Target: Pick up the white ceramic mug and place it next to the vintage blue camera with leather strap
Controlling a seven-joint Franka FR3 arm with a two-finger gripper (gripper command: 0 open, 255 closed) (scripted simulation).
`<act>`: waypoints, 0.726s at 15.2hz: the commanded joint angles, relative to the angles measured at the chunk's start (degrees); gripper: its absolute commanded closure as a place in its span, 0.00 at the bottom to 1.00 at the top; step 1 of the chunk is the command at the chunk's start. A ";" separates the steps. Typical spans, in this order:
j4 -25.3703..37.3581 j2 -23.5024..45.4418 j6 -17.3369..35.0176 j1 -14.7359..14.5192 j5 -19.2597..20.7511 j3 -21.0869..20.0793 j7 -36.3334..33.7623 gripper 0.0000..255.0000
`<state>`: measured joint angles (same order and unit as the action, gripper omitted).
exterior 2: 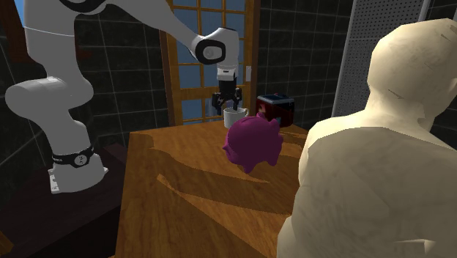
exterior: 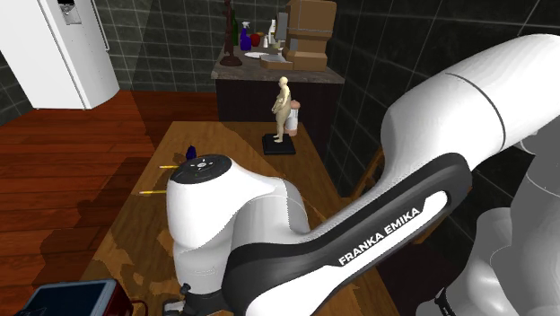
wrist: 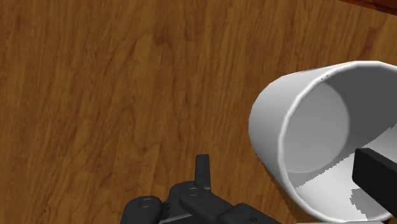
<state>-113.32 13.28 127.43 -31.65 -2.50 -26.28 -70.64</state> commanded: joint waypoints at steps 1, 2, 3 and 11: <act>1.17 -1.56 -2.65 0.45 -0.73 -0.12 0.50 0.00; 2.04 -2.50 -4.40 0.72 -1.15 -0.16 0.79 0.00; 2.77 -3.19 -5.78 0.91 -1.46 -0.17 0.99 0.00; 2.77 -3.19 -5.78 0.89 -1.46 -0.15 1.00 0.00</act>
